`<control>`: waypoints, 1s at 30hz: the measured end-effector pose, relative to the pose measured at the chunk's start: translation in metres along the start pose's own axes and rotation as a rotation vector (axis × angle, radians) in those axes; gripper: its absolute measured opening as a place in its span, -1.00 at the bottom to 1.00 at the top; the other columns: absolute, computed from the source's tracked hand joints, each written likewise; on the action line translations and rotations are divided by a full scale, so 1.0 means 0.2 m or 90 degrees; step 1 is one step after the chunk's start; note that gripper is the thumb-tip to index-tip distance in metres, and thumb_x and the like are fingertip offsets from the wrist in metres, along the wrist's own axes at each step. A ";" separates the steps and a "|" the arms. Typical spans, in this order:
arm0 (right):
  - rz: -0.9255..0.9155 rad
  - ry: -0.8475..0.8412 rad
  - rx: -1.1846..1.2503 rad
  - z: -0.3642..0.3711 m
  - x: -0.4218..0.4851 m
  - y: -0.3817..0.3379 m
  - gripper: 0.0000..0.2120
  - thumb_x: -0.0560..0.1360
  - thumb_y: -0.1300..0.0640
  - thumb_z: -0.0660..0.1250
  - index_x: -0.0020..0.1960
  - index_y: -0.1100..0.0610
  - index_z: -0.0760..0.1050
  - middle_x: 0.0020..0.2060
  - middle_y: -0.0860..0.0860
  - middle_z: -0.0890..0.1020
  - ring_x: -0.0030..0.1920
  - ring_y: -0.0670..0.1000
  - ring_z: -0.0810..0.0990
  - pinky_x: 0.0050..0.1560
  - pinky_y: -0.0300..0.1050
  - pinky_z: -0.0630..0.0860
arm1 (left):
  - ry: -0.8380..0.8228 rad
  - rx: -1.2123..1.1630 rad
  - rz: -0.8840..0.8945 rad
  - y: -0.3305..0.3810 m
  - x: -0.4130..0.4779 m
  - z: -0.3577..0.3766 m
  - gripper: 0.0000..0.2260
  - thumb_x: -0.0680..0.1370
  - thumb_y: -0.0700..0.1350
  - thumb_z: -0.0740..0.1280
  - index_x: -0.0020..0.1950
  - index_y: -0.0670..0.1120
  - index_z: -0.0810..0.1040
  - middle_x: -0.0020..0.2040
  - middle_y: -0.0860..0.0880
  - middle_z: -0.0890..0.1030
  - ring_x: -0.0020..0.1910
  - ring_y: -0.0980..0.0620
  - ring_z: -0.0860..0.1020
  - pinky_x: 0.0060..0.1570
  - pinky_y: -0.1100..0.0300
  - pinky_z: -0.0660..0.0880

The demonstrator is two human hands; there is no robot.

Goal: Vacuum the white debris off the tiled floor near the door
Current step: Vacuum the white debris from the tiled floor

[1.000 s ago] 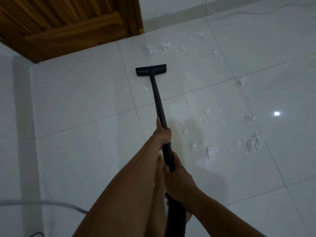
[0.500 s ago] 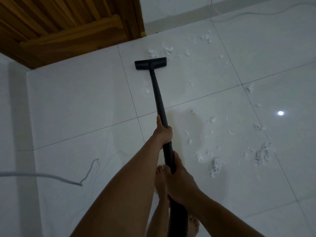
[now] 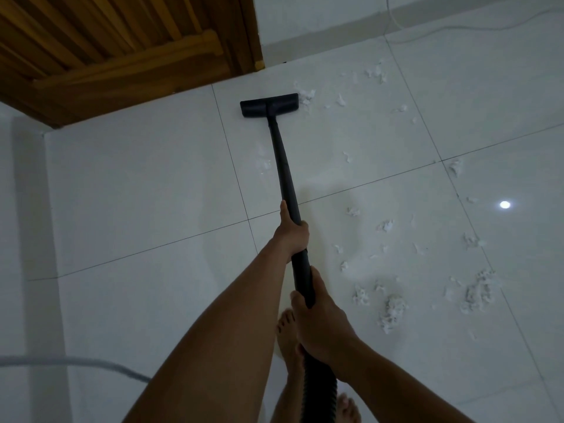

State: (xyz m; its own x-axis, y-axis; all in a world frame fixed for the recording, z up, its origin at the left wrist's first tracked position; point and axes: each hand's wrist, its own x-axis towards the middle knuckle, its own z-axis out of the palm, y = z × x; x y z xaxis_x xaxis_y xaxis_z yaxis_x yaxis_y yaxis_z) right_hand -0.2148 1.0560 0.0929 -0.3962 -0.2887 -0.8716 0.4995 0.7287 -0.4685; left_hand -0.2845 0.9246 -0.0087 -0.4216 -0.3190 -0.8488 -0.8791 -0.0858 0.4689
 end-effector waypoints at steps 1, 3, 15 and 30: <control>0.000 -0.001 -0.003 0.00 0.01 -0.01 -0.42 0.72 -0.04 0.11 0.64 -0.28 -0.08 -0.05 0.09 0.66 -0.42 -0.04 0.59 -0.47 -0.25 0.50 | -0.001 0.000 0.000 0.01 0.01 -0.01 -0.33 0.70 -0.05 0.11 0.60 0.24 -0.30 0.31 -0.15 0.50 -0.06 -0.08 0.55 0.08 0.00 0.58; 0.001 -0.002 -0.008 0.00 0.04 -0.04 -0.41 0.73 -0.04 0.10 0.64 -0.28 -0.11 -0.05 0.07 0.65 -0.39 -0.04 0.60 -0.48 -0.26 0.49 | -0.001 0.000 0.000 0.03 0.04 -0.02 -0.33 0.70 -0.05 0.11 0.60 0.24 -0.30 0.31 -0.15 0.50 -0.05 -0.08 0.55 0.08 -0.01 0.58; -0.017 0.003 -0.030 -0.02 0.20 -0.18 -0.41 0.73 -0.04 0.10 0.65 -0.25 -0.11 -0.04 0.07 0.63 -0.39 -0.07 0.59 -0.51 -0.32 0.45 | 0.001 -0.017 0.013 0.14 0.21 -0.11 -0.32 0.70 -0.06 0.12 0.60 0.24 -0.29 0.23 -0.15 0.53 -0.17 -0.01 0.54 -0.08 0.05 0.57; -0.020 0.016 -0.032 -0.04 0.39 -0.37 -0.43 0.72 -0.07 0.10 0.64 -0.27 -0.09 -0.15 0.04 0.62 -0.41 -0.07 0.58 -0.50 -0.30 0.45 | 0.005 -0.017 0.029 0.31 0.40 -0.23 -0.34 0.70 -0.05 0.11 0.60 0.24 -0.29 0.39 -0.12 0.45 -0.11 -0.03 0.52 0.06 0.01 0.58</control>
State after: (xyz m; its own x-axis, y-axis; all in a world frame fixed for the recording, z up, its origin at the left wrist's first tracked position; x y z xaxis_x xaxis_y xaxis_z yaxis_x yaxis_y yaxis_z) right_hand -0.2888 0.9841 0.0611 -0.4307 -0.2975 -0.8521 0.4472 0.7497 -0.4878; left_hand -0.3630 0.8505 -0.0365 -0.4596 -0.3303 -0.8244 -0.8525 -0.0963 0.5138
